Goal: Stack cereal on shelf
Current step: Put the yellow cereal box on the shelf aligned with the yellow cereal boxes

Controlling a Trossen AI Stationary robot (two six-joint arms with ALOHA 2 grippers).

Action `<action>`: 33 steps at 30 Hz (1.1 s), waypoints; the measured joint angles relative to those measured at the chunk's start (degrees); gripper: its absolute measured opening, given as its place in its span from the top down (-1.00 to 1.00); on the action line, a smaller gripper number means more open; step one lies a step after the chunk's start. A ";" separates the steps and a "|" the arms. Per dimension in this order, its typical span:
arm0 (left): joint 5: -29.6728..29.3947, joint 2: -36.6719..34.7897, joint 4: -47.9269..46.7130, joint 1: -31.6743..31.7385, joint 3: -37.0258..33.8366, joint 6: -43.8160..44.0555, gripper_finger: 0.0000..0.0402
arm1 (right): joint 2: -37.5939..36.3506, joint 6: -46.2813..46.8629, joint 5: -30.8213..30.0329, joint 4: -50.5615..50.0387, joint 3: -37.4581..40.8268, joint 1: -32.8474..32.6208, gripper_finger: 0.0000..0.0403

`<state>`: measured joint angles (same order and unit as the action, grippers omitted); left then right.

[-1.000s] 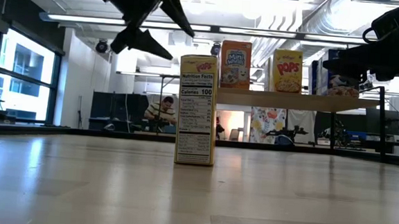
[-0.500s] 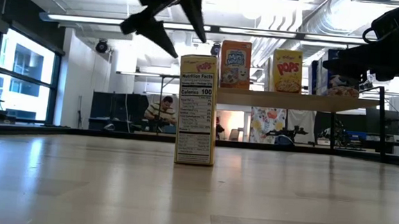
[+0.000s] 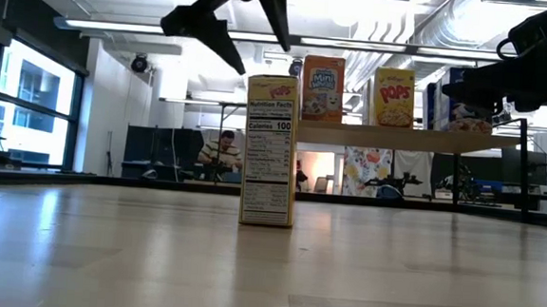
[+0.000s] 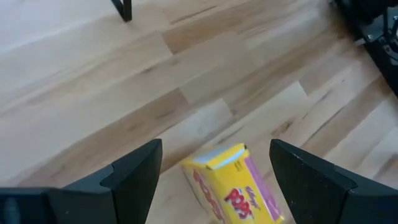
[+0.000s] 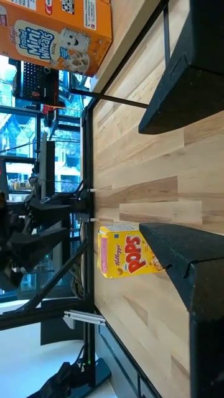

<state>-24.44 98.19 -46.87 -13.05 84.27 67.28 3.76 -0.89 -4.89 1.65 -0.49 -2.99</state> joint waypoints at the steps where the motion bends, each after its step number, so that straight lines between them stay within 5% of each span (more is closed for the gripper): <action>1: -0.06 0.00 -0.03 -0.30 0.00 0.18 -0.44 | 0.03 -0.02 -0.01 0.00 0.00 0.00 -0.18; 33: 1.82 8.87 6.08 -2.67 -0.09 2.10 -0.44 | 0.03 -0.01 0.27 0.00 0.01 -0.01 -0.18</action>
<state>-22.62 107.07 -40.80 -15.71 84.18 69.38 3.79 -0.90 -4.62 1.65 -0.48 -3.00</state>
